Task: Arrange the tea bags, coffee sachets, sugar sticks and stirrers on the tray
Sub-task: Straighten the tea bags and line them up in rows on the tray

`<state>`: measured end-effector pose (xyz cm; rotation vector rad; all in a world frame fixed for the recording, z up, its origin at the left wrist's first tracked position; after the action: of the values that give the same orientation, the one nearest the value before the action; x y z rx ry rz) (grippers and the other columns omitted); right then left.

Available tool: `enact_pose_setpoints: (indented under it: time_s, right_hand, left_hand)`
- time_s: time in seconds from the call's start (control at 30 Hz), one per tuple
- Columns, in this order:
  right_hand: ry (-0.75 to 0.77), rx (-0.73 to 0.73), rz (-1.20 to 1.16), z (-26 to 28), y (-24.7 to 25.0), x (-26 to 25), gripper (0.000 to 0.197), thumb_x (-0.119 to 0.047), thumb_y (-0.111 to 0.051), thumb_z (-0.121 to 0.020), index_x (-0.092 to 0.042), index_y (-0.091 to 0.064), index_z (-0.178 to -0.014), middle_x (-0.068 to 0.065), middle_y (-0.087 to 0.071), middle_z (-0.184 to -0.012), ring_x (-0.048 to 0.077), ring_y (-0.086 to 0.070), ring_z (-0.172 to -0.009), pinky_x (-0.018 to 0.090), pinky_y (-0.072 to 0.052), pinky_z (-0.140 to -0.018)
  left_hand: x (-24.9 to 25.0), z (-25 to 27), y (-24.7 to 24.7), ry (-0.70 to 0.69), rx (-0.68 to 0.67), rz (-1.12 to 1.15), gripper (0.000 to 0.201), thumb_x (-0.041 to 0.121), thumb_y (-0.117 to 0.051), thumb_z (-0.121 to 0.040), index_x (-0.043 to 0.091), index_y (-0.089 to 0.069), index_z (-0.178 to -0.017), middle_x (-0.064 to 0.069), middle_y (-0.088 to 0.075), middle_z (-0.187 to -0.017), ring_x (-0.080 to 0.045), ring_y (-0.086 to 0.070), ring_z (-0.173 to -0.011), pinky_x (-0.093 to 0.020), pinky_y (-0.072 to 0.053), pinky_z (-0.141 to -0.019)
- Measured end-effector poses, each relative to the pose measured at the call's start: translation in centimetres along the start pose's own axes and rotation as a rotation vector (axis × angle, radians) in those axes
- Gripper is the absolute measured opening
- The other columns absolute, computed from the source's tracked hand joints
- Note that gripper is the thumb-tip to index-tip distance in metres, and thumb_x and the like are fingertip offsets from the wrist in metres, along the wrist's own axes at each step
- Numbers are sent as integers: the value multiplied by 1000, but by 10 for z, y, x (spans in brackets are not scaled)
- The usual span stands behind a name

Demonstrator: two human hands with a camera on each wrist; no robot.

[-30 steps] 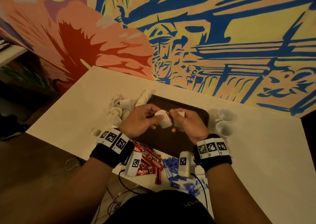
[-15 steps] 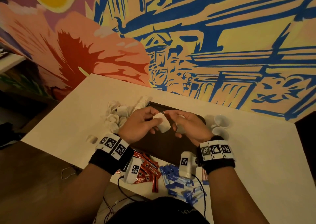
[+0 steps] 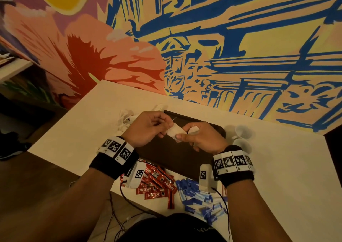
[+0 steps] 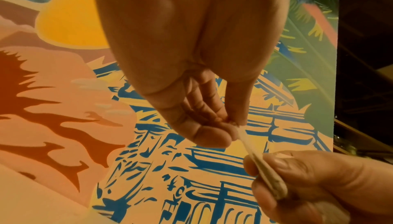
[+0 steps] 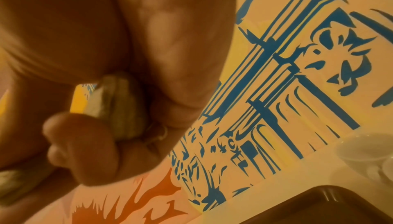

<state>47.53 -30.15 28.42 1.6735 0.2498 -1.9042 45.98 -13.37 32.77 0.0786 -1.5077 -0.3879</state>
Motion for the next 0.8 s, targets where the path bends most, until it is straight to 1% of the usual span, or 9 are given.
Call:
enact_pose_setpoints:
  time_s: [0.1,0.27,0.37,0.47,0.53,0.63,0.67,0.73,0.8]
  right_hand:
    - [27,-50,-1,-2,-9,-2,19,-38,-77,-88,-20,-78,-96,28,-66,-88,28,-49,-61,28,-40,-50]
    - [34,-47,-7,-10,-14,-4,18,-37,-73,-92,-19,-79,-93,32,-63,-89,31,-48,-61,28,-39,-51]
    - [14,-63,-33,-17,-20,-2,21,-39,-74,-90,-19,-79,-97,32,-65,-91,31,-48,-62,29,-38,-51]
    - [-23,-115,-65,-27,-32,-2,35,-51,-78,-79,-22,-77,-99,33,-66,-102,33,-49,-69,30,-40,-51]
    - [-42,-145,-62,-34,-40,-6,30,-47,-77,-83,-22,-77,-99,25,-71,-101,30,-50,-68,29,-40,-50]
    - [-40,-140,-67,-44,-50,-15,20,-33,-68,-96,-16,-77,-103,3,-77,-90,16,-49,-59,26,-39,-47]
    - [-42,-132,-70,-48,-52,-16,22,-32,-67,-97,-14,-77,-105,3,-78,-93,14,-49,-58,25,-39,-46]
    - [-49,-112,-69,-56,-57,-17,25,-33,-68,-95,-13,-78,-107,9,-77,-99,19,-49,-60,25,-38,-46]
    - [-43,-93,-56,-64,-60,-19,25,-36,-70,-94,-14,-79,-102,19,-74,-99,28,-47,-64,25,-38,-46]
  left_hand:
    - [3,-3,7,-7,7,-37,9,10,-68,-92,6,-71,-100,0,-68,-77,-17,-65,-72,-29,-57,-67]
    - [1,-6,11,12,-85,-158,23,16,-70,-92,10,-70,-114,-10,-70,-94,-14,-67,-78,-25,-58,-68]
    - [-2,-10,21,6,-99,-262,16,18,-72,-91,14,-73,-107,-2,-71,-88,-12,-66,-74,-23,-57,-66]
    - [-3,-14,30,9,-93,-278,14,16,-73,-90,12,-75,-103,2,-72,-79,-7,-66,-67,-23,-56,-65]
    - [-3,-18,36,0,-99,-304,13,16,-75,-89,13,-77,-101,2,-73,-76,-10,-67,-66,-24,-56,-65]
    - [1,-24,48,-28,-120,-386,11,21,-78,-86,17,-79,-96,2,-76,-79,-15,-72,-72,-28,-59,-69]
    - [3,-26,53,-34,-119,-411,9,22,-79,-85,19,-80,-93,3,-76,-79,-15,-72,-73,-28,-59,-70]
    - [7,-31,62,-53,-112,-468,8,24,-81,-83,22,-80,-90,7,-75,-78,-7,-70,-72,-22,-57,-69]
    - [9,-36,69,-64,-123,-519,7,24,-81,-83,22,-81,-90,9,-75,-78,-2,-69,-73,-16,-54,-68]
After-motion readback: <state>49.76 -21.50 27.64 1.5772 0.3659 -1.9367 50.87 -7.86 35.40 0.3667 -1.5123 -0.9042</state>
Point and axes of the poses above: each hand's wrist, its own z-axis away from the middle knuckle, its own y-axis out of the back of the hand, x = y × z, the point moved 8 cm from there along -z, towards the middle knuckle
